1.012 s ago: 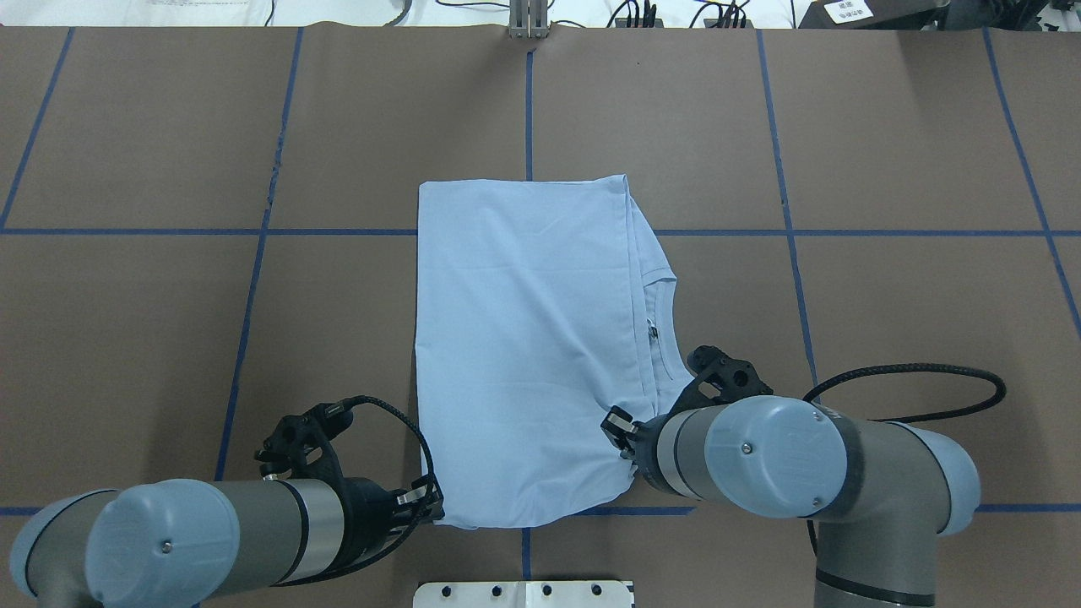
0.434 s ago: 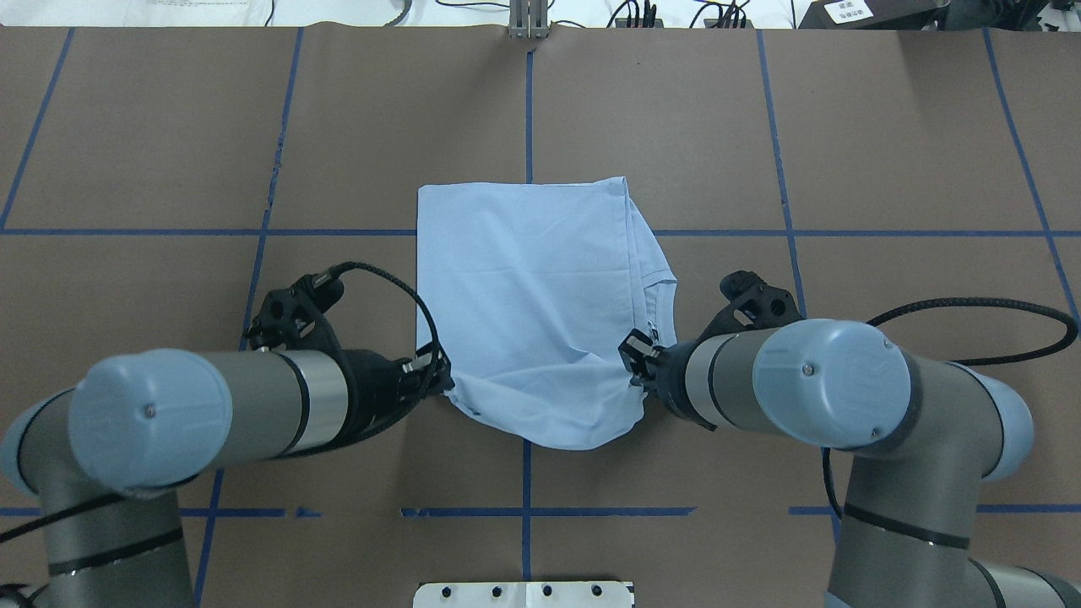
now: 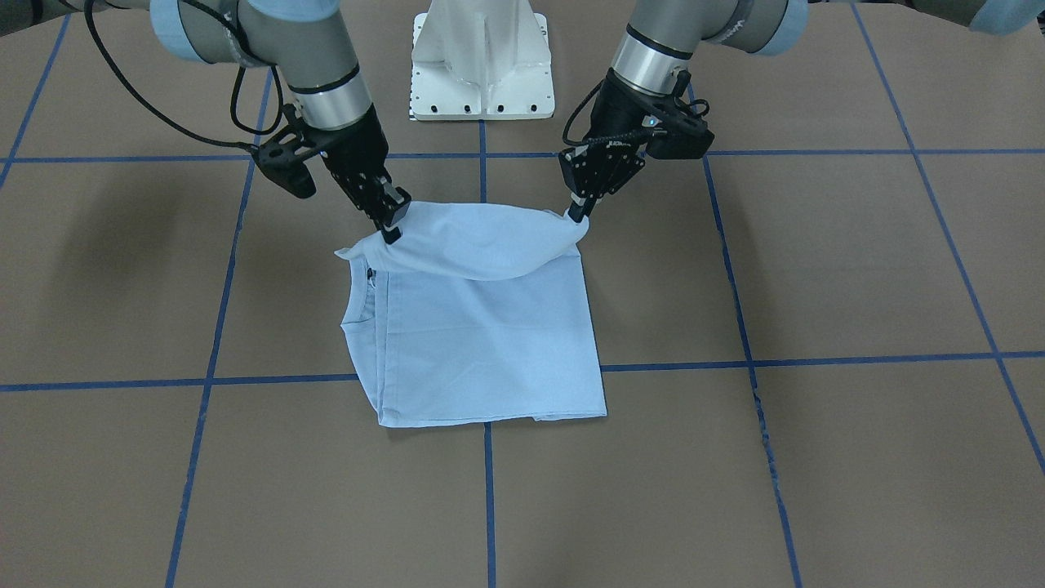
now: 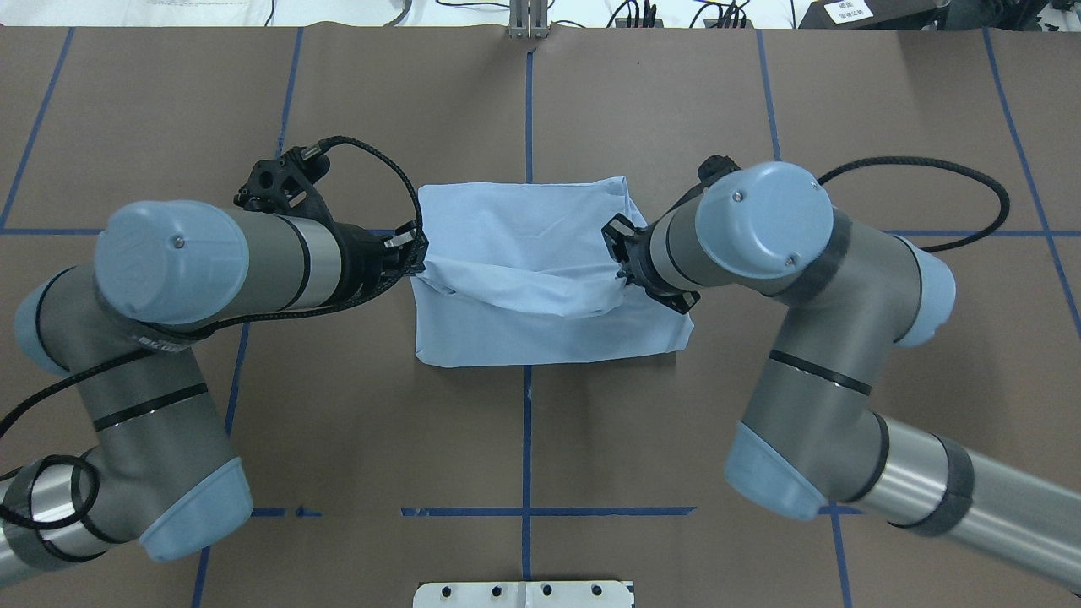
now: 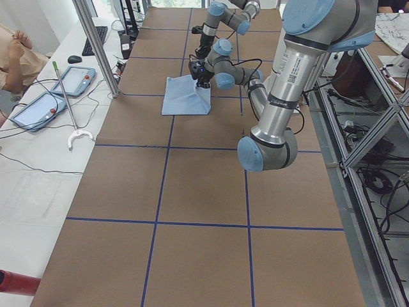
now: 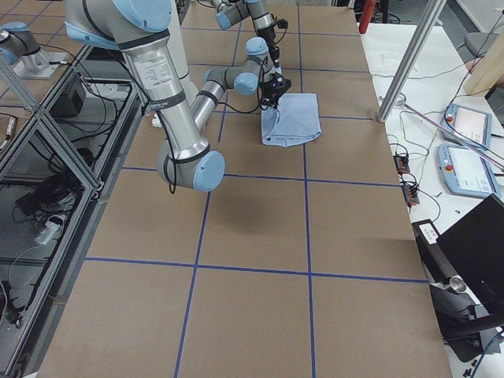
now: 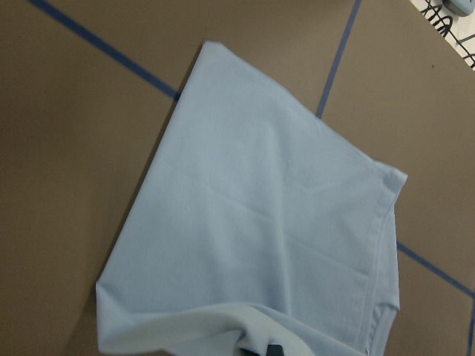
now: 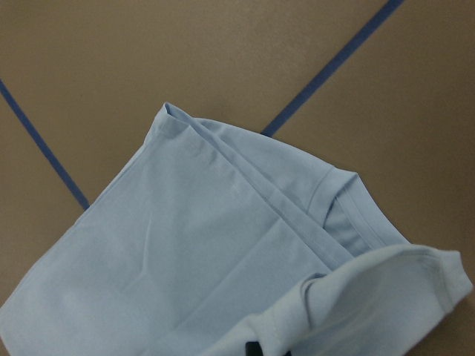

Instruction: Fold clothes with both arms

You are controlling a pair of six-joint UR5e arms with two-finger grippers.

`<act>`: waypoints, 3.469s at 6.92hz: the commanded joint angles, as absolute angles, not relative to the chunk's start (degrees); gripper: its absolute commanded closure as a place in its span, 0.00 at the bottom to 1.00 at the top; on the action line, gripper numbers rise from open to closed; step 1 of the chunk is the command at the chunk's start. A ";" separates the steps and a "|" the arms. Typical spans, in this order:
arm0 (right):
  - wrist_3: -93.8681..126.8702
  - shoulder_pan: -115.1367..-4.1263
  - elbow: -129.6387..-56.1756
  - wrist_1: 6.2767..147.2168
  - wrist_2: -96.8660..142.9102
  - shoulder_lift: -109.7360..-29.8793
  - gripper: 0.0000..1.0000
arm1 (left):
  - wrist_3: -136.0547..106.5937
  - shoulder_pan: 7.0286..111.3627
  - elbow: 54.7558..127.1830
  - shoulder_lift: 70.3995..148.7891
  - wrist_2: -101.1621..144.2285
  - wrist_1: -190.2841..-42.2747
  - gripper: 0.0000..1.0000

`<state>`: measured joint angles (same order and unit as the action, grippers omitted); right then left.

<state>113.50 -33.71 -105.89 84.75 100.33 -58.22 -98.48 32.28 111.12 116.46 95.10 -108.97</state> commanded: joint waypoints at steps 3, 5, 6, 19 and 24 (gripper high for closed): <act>111.46 -40.85 -78.40 69.82 108.08 -47.06 1.00 | -93.99 37.77 89.54 124.33 95.01 -120.48 1.00; 93.02 -45.58 -59.94 64.70 108.46 -37.58 0.01 | -83.83 43.04 67.95 132.77 90.13 -130.71 0.21; 82.63 -51.18 -57.07 64.95 113.76 -36.22 0.00 | -77.41 45.94 67.50 132.37 90.18 -132.35 0.00; 15.73 -90.34 -82.09 66.27 138.06 -91.91 0.00 | -3.43 86.83 93.42 95.82 137.07 -106.01 0.00; 14.15 -84.56 -85.59 78.03 138.17 -89.13 0.00 | -3.43 87.89 95.70 96.34 137.20 -95.80 0.00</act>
<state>14.49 -85.87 -84.43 75.12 138.34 -90.18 -3.25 87.84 94.39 97.01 137.38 -96.26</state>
